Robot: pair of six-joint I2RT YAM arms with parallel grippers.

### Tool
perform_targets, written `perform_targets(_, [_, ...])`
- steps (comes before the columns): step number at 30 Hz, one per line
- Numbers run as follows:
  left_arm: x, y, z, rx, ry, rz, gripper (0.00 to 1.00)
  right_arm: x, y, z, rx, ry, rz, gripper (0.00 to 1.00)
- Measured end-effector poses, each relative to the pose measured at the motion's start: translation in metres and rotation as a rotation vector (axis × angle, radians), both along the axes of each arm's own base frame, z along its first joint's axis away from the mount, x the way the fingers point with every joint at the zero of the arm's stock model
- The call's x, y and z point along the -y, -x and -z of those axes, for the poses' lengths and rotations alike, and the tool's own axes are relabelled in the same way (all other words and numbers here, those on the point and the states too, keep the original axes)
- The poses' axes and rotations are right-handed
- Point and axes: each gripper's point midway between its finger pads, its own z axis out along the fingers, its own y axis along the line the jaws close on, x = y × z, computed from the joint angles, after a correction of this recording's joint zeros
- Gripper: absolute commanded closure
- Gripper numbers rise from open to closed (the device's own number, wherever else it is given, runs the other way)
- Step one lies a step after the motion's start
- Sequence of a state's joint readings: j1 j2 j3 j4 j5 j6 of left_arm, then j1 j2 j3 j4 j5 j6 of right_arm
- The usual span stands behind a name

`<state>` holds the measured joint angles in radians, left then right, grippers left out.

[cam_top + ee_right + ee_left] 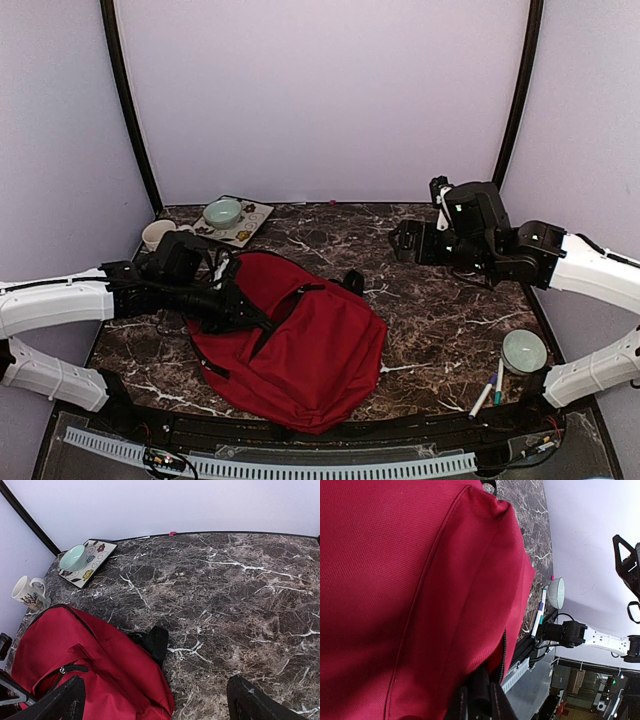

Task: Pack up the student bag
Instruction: Place the pen in the lower front pocket of the bag.

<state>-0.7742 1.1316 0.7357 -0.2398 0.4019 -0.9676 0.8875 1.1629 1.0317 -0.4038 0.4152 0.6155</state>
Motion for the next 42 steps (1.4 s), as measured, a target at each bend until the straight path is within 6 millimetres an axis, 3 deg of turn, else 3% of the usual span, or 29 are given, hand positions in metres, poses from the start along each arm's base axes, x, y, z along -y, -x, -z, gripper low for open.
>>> perform_targets(5, [0.013, 0.003, 0.008, -0.068, 0.054, 0.028, 1.0, -0.001, 0.0, 0.001, 0.0, -0.004, -0.004, 0.01])
perform_targets(9, [0.022, 0.009, 0.026, -0.155, 0.048, 0.067, 1.0, -0.002, 0.0, 0.0, 0.001, -0.008, -0.007, 0.01])
perform_targets(16, [0.03, 0.014, 0.034, -0.212, 0.061, 0.107, 0.99, -0.001, 0.001, -0.002, 0.007, -0.013, -0.007, 0.0])
perform_targets(21, [0.036, 0.014, 0.037, -0.254, 0.057, 0.127, 0.92, 0.002, 0.003, -0.009, 0.022, -0.024, -0.009, 0.0])
perform_targets(31, [0.043, 0.014, 0.015, -0.202, -0.05, 0.192, 0.51, 0.008, 0.005, 0.0, -0.004, 0.007, 0.009, 0.0])
perform_targets(37, [0.029, 0.021, 0.014, -0.191, -0.168, 0.201, 0.45, 0.01, 0.006, 0.009, -0.032, 0.032, 0.02, 0.0])
perform_targets(42, [0.021, 0.015, -0.012, -0.118, -0.23, 0.205, 0.44, 0.012, 0.004, 0.01, -0.036, 0.046, 0.033, 0.0])
